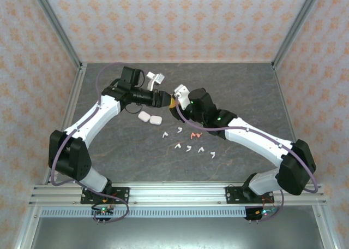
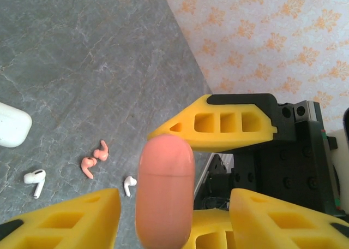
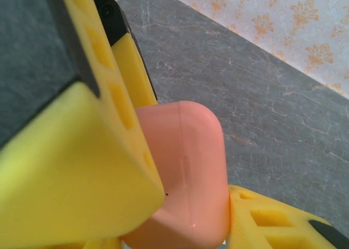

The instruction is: Insert the wireless bluetooth earbuds into the charging case

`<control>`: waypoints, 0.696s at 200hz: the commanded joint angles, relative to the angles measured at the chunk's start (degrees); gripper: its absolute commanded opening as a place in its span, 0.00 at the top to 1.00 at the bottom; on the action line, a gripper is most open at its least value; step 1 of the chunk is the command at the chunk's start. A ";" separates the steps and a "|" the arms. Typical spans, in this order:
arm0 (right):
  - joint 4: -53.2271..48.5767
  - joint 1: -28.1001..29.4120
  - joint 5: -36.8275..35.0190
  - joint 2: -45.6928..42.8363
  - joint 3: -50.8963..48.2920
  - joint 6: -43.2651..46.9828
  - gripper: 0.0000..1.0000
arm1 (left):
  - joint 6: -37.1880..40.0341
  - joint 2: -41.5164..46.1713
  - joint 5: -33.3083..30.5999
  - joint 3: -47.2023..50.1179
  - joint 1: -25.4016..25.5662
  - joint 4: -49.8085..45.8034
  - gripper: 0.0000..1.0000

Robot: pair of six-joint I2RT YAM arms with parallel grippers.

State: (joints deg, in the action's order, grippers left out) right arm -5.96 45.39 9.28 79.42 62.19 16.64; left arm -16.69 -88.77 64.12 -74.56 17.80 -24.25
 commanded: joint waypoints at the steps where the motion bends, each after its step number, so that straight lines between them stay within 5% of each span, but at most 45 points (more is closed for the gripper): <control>1: 2.16 0.29 1.18 0.76 2.23 0.58 0.59 | -0.70 0.57 1.00 -0.23 0.35 1.75 0.53; 54: 1.83 -0.49 3.12 1.18 2.41 -2.55 0.56 | -0.67 2.05 0.01 -0.32 0.36 1.75 0.76; 78: 0.98 -1.73 4.79 -0.15 1.60 -5.83 0.37 | -2.66 4.71 -3.25 1.32 0.32 5.53 0.79; 107: 2.35 -5.11 10.71 -4.83 -1.75 -12.50 0.15 | -8.55 8.81 -9.26 6.59 0.32 17.08 0.87; 139: 18.14 -14.56 24.80 -11.27 -11.64 -30.05 0.11 | -17.04 13.73 -17.09 17.48 0.38 39.79 0.94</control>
State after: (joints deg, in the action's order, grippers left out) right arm -1.30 36.82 22.15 73.23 56.34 1.96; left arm -26.37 -78.56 54.72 -63.20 18.02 -4.62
